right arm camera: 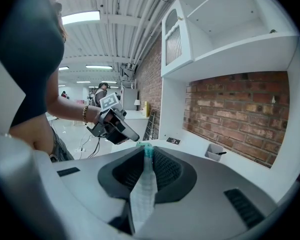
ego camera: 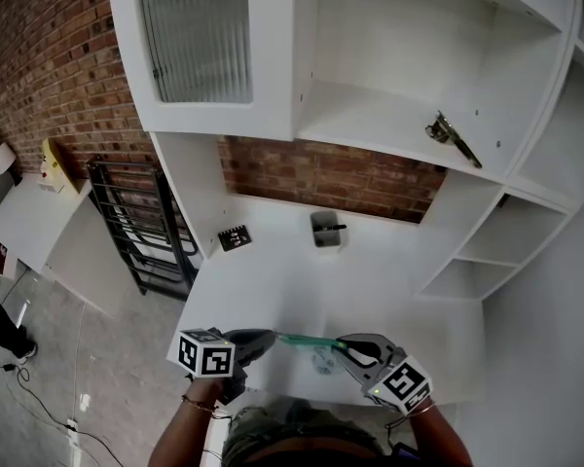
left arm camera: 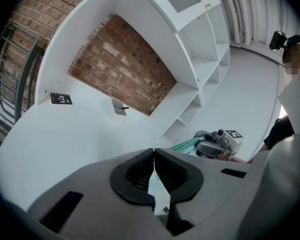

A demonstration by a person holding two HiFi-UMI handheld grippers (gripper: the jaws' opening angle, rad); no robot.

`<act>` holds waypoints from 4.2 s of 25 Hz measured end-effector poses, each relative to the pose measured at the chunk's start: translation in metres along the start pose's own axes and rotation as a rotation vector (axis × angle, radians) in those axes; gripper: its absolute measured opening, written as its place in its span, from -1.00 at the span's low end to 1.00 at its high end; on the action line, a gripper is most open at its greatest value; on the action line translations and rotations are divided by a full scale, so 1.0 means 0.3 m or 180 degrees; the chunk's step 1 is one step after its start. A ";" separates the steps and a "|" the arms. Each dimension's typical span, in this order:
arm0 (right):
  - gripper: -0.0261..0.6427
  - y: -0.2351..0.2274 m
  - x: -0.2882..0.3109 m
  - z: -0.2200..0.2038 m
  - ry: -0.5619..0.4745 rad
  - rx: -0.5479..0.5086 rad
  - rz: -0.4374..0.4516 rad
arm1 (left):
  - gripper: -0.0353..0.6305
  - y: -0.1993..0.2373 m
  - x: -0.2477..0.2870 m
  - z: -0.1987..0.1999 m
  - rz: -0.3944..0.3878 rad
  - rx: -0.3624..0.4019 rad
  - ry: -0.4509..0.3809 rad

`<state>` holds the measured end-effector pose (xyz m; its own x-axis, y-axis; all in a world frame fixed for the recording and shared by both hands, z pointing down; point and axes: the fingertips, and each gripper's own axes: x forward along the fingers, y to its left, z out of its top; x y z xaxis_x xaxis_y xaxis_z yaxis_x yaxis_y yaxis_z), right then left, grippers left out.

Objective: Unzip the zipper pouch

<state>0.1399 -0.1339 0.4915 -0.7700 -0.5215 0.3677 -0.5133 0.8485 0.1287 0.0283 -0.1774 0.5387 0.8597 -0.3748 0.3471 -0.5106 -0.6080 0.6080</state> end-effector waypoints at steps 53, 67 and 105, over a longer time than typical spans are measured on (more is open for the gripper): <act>-0.78 -0.602 0.347 0.143 -0.0545 0.0899 -0.0500 | -0.89 0.065 -0.165 0.034 0.1011 0.1161 -0.0725; -0.78 -0.602 0.527 -0.068 -0.0252 0.1380 -0.0493 | -0.89 0.137 -0.235 0.055 0.1180 0.1124 -0.0860; -0.52 -0.610 0.132 -0.794 0.0608 0.2758 -0.1742 | -0.89 0.076 -0.081 0.030 0.0919 0.1122 -0.0671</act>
<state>0.2937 -0.2884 0.7019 -0.3159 -0.7286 0.6077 -0.9286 0.1059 -0.3558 -0.0043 -0.1883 0.5377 0.6788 -0.6739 0.2917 -0.7331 -0.6443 0.2176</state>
